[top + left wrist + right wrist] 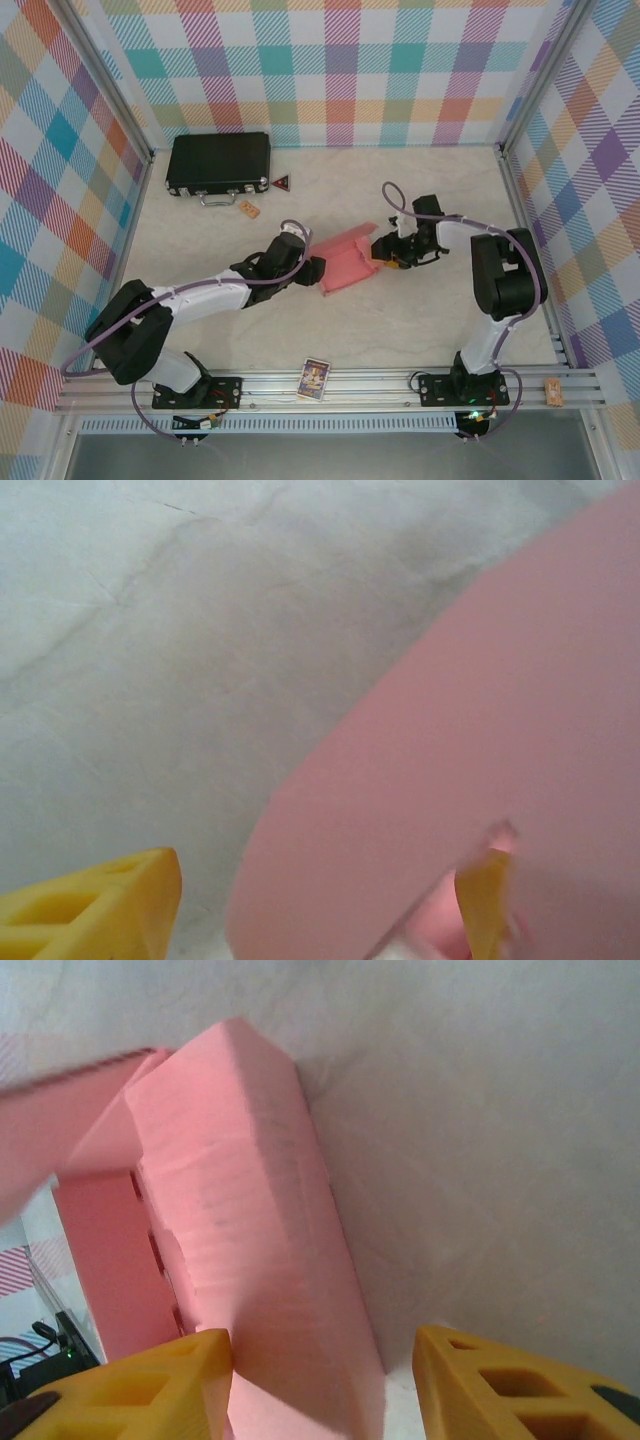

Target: Fold the paper box

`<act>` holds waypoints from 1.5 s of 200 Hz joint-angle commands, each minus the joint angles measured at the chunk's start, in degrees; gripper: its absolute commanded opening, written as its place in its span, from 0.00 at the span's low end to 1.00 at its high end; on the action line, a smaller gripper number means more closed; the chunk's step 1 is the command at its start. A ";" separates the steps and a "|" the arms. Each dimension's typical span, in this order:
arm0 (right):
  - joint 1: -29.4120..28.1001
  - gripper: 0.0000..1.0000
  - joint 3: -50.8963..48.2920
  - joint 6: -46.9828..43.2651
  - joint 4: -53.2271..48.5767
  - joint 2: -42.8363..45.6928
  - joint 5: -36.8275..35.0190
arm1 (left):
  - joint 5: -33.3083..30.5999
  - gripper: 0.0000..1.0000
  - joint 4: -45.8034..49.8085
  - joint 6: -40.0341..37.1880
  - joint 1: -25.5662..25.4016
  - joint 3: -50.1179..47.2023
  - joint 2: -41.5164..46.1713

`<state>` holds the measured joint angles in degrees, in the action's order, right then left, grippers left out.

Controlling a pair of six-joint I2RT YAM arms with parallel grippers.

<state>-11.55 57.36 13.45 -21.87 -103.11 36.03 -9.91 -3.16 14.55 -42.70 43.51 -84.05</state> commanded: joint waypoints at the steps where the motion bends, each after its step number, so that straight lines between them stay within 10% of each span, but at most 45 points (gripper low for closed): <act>1: -0.73 0.51 -1.80 2.31 2.04 3.10 -0.57 | 1.68 0.71 -1.79 -3.13 1.08 2.24 -1.67; 178: -2.25 0.54 -9.63 11.96 12.17 12.40 -8.24 | 5.23 0.84 16.68 4.44 2.60 0.35 18.74; 300: -2.18 0.52 -10.76 13.23 14.03 11.26 -9.41 | 14.36 0.71 1.06 20.81 2.60 -10.16 13.65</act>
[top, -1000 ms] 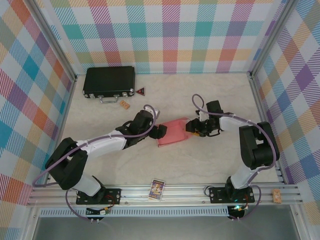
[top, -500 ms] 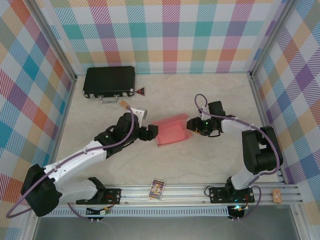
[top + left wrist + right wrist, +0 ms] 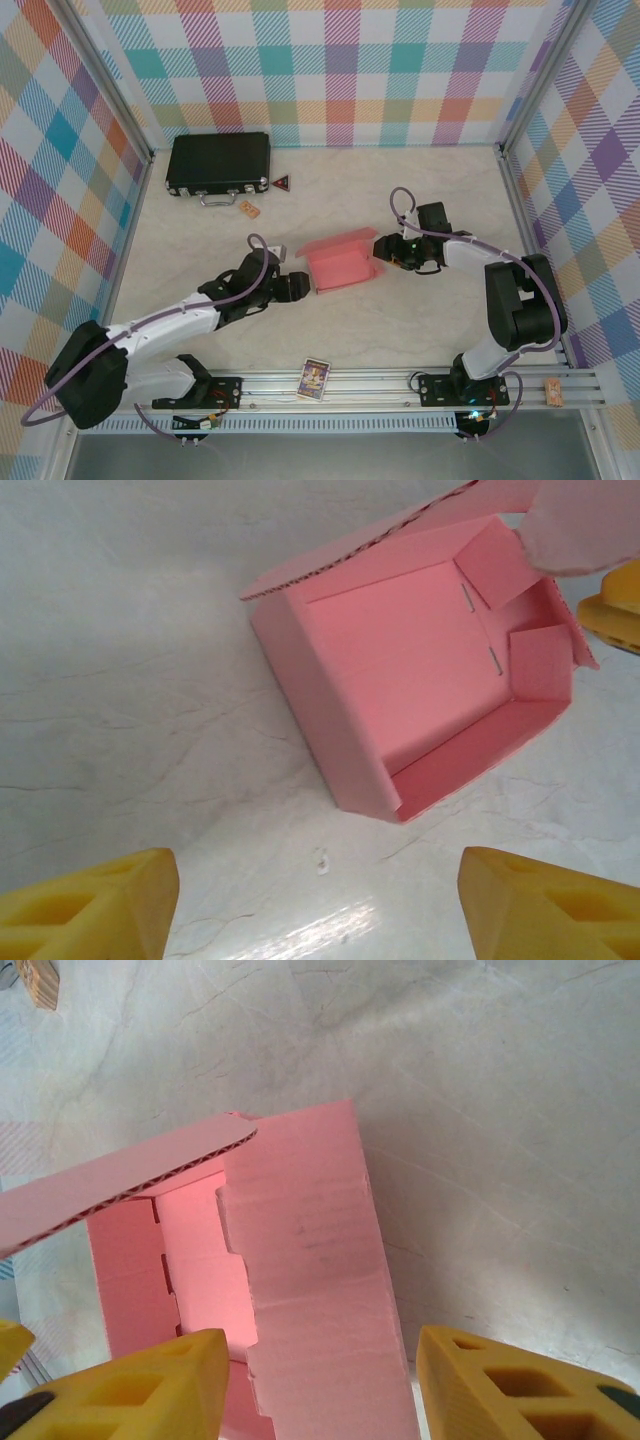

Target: Fold the paper box

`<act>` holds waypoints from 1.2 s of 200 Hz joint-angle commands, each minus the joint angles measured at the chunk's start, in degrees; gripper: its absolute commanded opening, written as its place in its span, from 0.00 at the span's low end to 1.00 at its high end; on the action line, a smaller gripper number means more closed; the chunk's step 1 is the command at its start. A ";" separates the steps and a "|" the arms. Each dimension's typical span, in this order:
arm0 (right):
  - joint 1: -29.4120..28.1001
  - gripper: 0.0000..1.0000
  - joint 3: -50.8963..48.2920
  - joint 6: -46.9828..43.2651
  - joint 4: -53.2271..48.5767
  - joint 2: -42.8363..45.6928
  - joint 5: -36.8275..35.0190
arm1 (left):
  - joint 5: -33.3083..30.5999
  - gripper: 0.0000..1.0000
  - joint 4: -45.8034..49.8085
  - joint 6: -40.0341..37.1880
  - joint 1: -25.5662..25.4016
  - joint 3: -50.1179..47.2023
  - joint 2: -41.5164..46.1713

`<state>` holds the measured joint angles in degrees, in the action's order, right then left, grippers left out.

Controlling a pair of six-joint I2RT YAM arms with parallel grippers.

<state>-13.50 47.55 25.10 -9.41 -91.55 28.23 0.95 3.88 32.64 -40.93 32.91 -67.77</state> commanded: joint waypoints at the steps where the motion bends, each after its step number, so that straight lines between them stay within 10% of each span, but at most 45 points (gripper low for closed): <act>1: -0.23 0.52 -0.96 1.64 1.58 -0.34 -1.69 | 3.52 0.71 -6.03 2.70 0.84 0.60 -2.72; 240: -0.30 0.44 -0.57 3.29 8.79 -7.22 12.00 | 4.29 0.44 -14.59 4.85 0.98 8.70 -22.84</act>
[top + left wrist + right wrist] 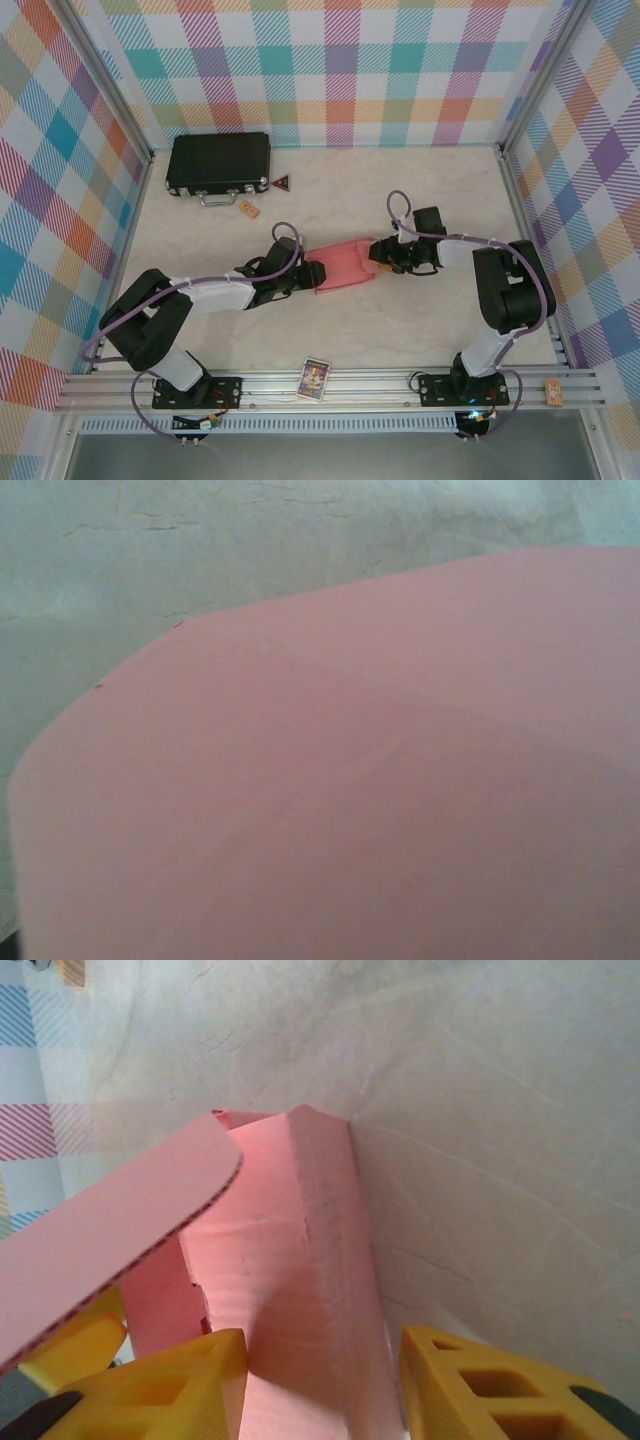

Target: Fold the paper box

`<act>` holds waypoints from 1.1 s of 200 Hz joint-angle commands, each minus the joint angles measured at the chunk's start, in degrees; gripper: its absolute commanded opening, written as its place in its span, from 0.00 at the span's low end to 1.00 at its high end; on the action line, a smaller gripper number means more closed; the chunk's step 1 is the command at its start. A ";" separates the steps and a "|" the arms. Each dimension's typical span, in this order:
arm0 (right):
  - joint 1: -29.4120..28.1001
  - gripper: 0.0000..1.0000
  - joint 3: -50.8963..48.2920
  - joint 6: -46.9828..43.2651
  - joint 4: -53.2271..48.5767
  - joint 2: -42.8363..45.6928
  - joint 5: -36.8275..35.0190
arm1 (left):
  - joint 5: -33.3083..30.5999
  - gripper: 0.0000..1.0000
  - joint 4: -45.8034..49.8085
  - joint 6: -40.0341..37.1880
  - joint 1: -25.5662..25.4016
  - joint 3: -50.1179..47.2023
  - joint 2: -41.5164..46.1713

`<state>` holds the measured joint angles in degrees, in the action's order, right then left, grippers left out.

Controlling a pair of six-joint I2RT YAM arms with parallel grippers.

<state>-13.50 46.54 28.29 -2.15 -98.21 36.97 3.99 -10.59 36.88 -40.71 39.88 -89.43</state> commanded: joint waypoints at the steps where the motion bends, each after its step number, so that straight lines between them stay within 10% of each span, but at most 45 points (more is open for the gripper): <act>1: -0.30 0.44 0.41 0.09 1.49 -0.56 3.27 | 1.31 0.44 -0.13 0.59 0.74 1.71 -1.18; 220: -8.78 0.29 2.59 0.95 -5.61 0.83 -18.31 | 2.95 0.44 -1.56 1.79 0.72 1.39 -2.47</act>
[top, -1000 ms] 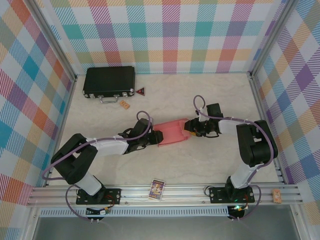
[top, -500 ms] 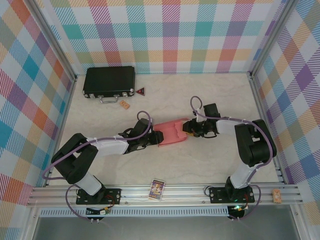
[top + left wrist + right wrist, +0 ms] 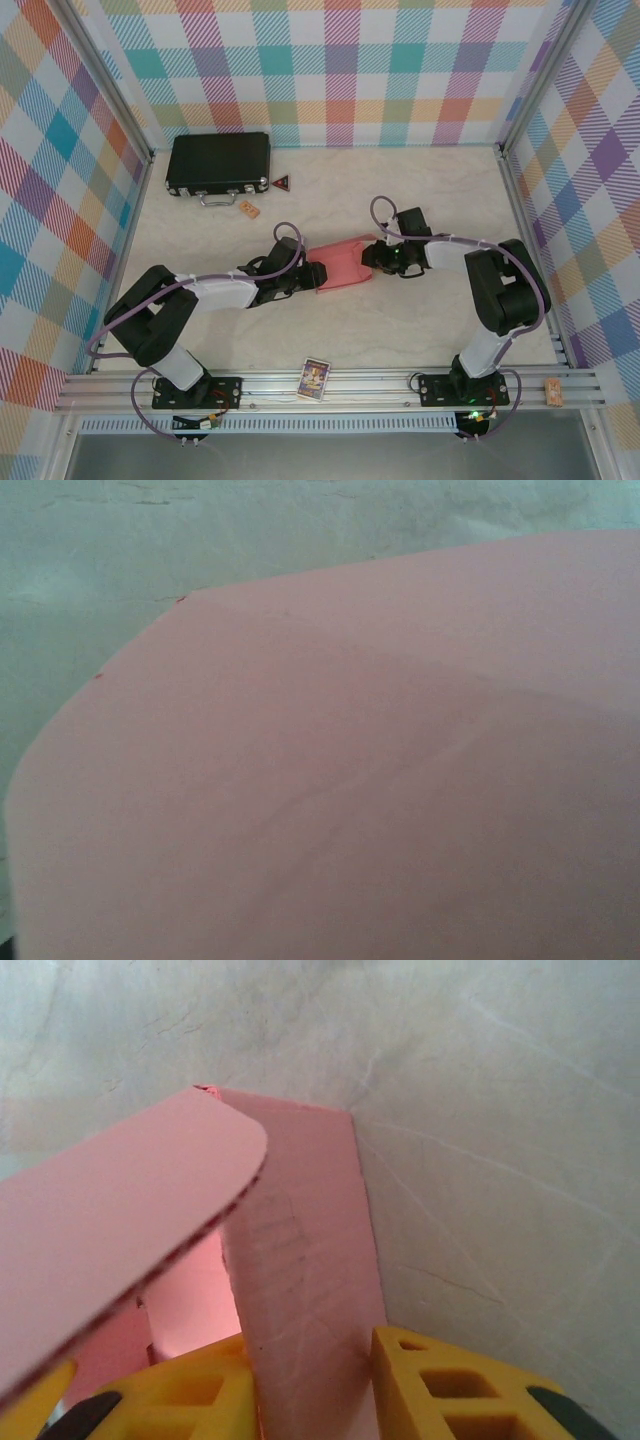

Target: Fold the paper box

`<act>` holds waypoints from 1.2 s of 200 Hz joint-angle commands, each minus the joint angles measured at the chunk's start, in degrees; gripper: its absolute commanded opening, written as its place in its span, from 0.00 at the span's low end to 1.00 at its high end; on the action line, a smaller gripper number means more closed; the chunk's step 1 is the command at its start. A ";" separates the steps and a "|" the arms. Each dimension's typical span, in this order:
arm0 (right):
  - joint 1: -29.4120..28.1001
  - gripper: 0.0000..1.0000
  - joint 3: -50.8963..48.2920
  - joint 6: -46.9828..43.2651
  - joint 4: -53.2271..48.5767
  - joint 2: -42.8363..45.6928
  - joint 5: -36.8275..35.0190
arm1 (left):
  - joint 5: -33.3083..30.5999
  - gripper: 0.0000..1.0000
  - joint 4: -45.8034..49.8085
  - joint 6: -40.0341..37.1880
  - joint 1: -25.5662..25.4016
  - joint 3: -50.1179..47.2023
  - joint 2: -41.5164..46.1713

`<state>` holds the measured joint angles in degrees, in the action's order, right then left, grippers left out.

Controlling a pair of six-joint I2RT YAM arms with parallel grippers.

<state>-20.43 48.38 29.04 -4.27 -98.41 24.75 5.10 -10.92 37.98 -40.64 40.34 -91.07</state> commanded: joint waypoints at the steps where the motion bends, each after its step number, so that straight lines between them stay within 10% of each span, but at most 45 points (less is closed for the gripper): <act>1: -1.92 0.29 0.75 0.18 -3.52 1.03 -6.37 | 1.80 0.44 -1.22 0.74 0.70 0.91 -0.85; 110: -4.38 0.27 1.71 0.13 -6.49 2.17 -15.84 | -1.35 0.63 2.40 -2.42 0.82 1.57 4.09; 240: -5.56 0.18 3.73 -1.26 -9.45 0.57 -19.76 | 5.17 0.48 -1.42 -0.91 1.38 3.28 -3.64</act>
<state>-25.15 50.81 28.69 -11.70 -97.12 6.57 8.19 -10.98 36.49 -39.81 42.30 -93.08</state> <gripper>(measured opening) 0.189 0.497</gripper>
